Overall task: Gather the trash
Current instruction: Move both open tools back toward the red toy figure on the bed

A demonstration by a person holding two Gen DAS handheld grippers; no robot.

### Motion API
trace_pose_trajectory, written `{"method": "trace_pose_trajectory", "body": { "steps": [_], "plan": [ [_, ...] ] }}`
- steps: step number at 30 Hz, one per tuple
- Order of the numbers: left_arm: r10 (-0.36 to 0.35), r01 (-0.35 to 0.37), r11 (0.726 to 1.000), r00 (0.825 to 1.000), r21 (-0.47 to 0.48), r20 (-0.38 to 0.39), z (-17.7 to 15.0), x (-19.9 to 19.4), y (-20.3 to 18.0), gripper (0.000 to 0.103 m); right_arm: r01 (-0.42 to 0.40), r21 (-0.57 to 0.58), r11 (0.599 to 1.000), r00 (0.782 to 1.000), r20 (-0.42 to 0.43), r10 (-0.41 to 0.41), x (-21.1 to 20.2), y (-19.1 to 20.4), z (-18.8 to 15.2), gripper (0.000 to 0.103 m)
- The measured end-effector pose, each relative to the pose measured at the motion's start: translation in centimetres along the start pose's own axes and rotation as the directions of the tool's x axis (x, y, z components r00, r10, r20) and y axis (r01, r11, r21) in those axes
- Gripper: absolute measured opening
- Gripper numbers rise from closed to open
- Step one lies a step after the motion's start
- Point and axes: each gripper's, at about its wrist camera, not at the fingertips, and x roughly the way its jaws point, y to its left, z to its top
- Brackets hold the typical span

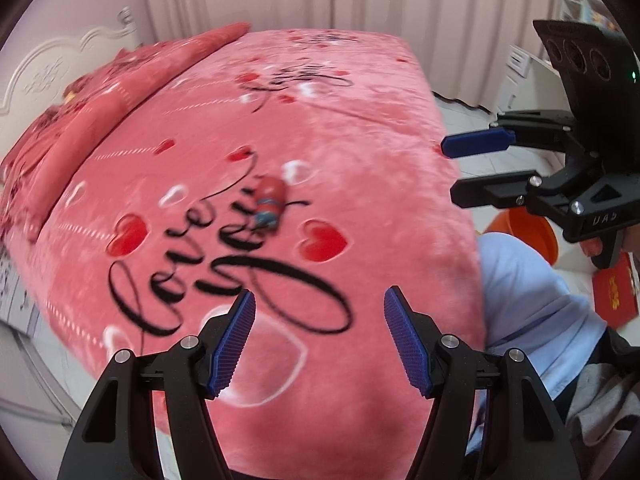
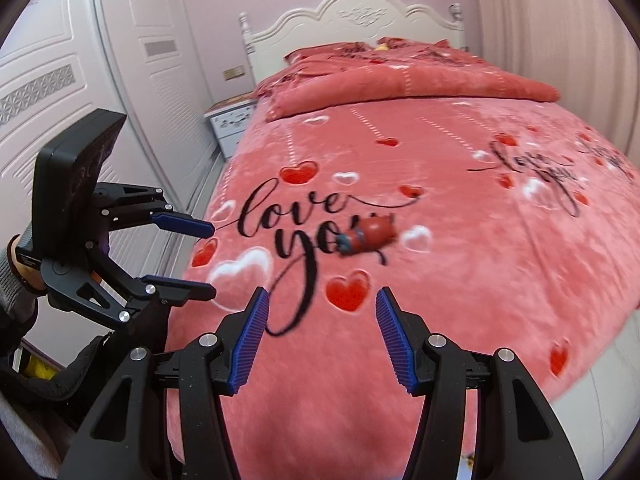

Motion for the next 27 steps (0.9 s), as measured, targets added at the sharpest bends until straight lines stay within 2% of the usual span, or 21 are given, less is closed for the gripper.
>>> {"method": "trace_pose_trajectory", "body": {
  "steps": [8,15,26,27],
  "plan": [
    [-0.001,-0.001,0.996,1.0,-0.093,-0.02,-0.7,1.9,5.3,0.068,-0.032,0.007,0.999,0.998,-0.055,0.032,6.9,-0.8,2.8,0.056],
    [-0.003,-0.003,0.994,0.999,-0.107,-0.053,-0.6,4.5,8.5,0.068,-0.038,0.021,0.999,0.992,-0.12,0.041,12.5,-2.6,4.0,0.056],
    [-0.028,0.019,0.991,0.997,-0.132,-0.071,-0.1,7.4,11.8,0.068,-0.049,0.125,0.991,0.979,-0.19,0.072,19.6,-6.2,4.6,0.057],
    [-0.032,0.022,0.991,0.997,-0.134,-0.075,-0.1,7.7,12.1,0.068,-0.046,0.128,0.991,0.979,-0.191,0.07,20.0,-6.3,4.7,0.059]
  ]
}}
